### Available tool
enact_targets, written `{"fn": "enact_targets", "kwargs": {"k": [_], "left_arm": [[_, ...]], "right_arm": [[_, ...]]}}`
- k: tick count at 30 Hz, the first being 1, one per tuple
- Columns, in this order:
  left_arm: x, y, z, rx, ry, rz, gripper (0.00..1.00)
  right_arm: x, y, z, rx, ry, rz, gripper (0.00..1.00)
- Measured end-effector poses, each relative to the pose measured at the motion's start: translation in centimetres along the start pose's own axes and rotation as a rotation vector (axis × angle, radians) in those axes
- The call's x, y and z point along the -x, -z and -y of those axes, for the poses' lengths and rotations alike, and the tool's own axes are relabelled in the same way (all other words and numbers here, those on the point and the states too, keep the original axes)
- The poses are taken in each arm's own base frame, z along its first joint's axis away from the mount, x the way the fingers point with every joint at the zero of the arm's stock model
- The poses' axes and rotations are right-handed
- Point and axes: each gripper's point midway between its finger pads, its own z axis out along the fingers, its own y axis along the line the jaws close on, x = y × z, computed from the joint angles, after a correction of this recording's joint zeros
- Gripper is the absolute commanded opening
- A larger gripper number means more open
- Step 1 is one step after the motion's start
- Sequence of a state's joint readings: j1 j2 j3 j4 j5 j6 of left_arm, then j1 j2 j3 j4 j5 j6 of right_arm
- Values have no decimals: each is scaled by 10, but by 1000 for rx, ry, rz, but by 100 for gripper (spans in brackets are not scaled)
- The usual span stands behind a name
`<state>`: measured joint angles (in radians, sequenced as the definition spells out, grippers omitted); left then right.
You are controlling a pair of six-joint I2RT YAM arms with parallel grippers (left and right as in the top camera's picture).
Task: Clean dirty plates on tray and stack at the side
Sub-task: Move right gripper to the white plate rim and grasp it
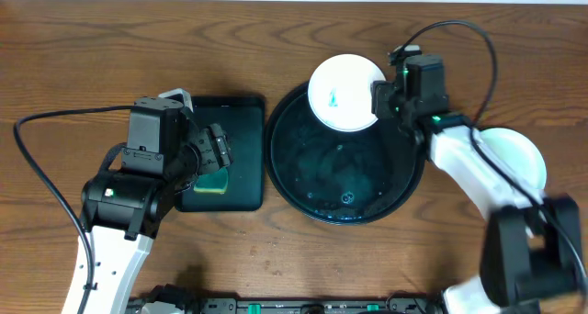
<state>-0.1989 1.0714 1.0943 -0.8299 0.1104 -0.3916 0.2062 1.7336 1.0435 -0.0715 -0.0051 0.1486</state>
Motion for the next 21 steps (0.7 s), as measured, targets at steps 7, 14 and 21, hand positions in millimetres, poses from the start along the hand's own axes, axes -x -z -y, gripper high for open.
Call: {"fn": "enact_targets", "kwargs": {"k": [7, 14, 21], "left_arm": [[0, 0, 0, 0, 0, 0, 81], [0, 0, 0, 0, 0, 0, 81], [0, 0, 0, 0, 0, -1, 81]], "right_arm": [[-55, -51, 21, -24, -49, -139, 13], [-52, -52, 14, 6, -107, -140, 1], [-60, -22, 14, -12, -153, -219, 1]]}}
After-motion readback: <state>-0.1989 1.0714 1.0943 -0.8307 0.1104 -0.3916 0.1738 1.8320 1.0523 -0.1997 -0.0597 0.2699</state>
